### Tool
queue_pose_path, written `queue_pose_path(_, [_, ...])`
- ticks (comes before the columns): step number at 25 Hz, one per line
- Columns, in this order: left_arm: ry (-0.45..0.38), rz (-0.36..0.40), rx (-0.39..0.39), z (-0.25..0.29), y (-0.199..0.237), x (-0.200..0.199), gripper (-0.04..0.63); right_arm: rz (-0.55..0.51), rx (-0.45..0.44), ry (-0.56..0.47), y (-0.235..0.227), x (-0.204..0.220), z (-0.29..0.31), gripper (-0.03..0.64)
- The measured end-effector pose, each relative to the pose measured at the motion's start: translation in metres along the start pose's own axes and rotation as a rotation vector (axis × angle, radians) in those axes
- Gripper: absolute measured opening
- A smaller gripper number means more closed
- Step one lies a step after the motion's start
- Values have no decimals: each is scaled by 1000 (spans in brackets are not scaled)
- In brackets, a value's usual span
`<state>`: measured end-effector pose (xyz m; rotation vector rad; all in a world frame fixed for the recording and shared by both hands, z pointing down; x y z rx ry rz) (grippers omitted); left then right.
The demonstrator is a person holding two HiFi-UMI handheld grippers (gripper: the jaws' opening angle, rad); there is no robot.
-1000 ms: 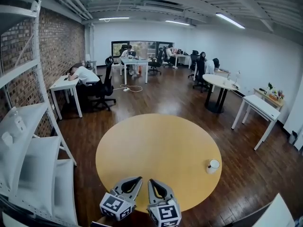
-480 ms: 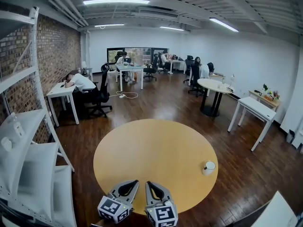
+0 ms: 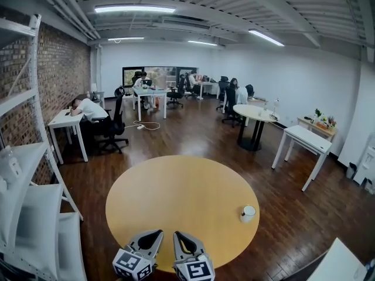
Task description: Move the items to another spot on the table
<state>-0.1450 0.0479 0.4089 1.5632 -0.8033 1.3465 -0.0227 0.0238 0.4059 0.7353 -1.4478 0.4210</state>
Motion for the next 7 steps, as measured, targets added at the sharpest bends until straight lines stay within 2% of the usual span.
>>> queue_pose_path(7, [-5,-2,6,5,-6,-4,6,-6,-8,9,-3,-2,-3,-17])
Point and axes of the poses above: the fingertips, and each gripper's own axes: z forward along the fingers, y to its left, x out of its underside, the point moved 7 cm from there along -z, backward along the fingers, and after that the axes turned 11 degrees about -z, right-handed, at the moved point
